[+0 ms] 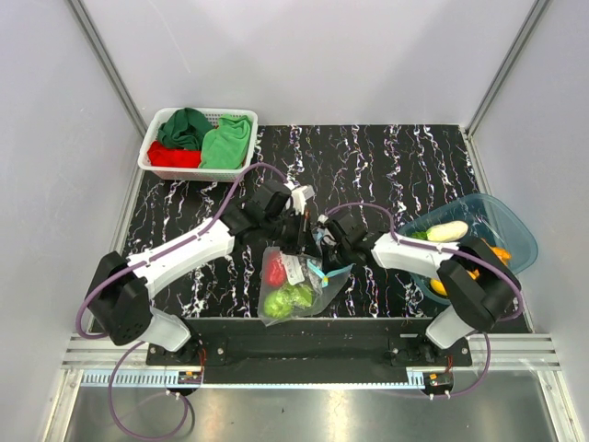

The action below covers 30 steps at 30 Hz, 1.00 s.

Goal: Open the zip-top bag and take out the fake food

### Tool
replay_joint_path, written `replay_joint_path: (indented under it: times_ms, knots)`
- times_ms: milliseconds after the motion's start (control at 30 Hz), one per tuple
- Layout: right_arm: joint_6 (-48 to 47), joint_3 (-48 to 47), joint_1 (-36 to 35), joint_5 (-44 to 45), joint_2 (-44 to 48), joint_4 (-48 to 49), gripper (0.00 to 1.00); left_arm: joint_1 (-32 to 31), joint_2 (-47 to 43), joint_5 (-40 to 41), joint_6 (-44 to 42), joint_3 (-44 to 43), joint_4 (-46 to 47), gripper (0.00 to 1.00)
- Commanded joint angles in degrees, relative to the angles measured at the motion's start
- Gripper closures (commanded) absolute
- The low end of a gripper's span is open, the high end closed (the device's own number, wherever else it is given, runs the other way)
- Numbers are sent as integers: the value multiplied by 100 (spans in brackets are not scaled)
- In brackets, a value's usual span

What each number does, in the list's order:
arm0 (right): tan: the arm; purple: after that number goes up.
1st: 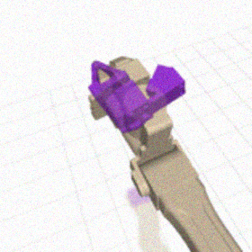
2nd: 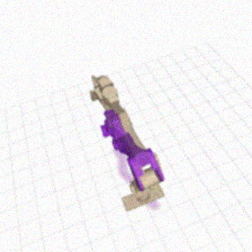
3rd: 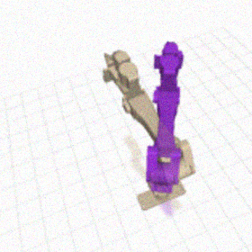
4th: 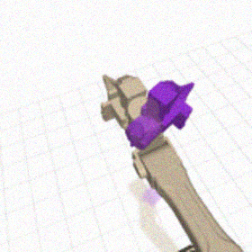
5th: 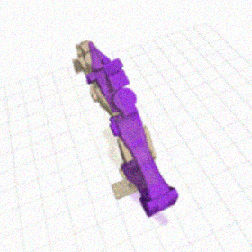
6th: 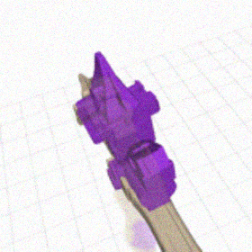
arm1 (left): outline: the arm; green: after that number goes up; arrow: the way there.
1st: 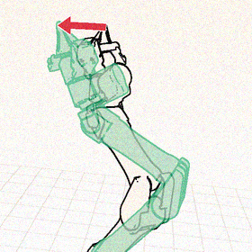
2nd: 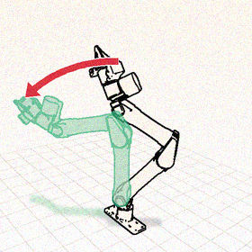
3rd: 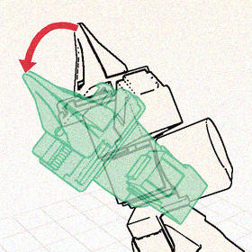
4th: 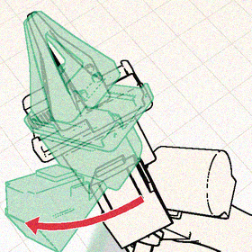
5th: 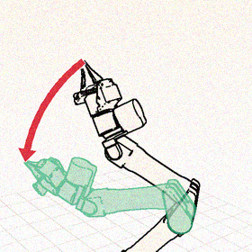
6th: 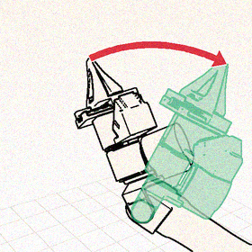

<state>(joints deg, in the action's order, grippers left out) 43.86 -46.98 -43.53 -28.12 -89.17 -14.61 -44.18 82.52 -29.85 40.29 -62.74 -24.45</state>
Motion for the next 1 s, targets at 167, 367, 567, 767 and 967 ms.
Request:
replay_joint_path:
  times_ms: [167,367,567,767,967]
  knots:
    - [-378,-110,-156,-589,-469,582,13,-11,115,-320,-118,-362,116,100]
    - [-378,-162,-156,-476,-900,820,13,-11,264,-434,-136,-441,98,100]
    - [-220,-206,-156,139,-805,723,47,-11,177,-330,-92,-344,98,100]
    - [-176,-31,-147,351,-191,662,84,199,54,-250,-144,-265,80,100]
    - [-176,250,98,456,495,266,100,340,19,-241,-267,-212,-34,100]
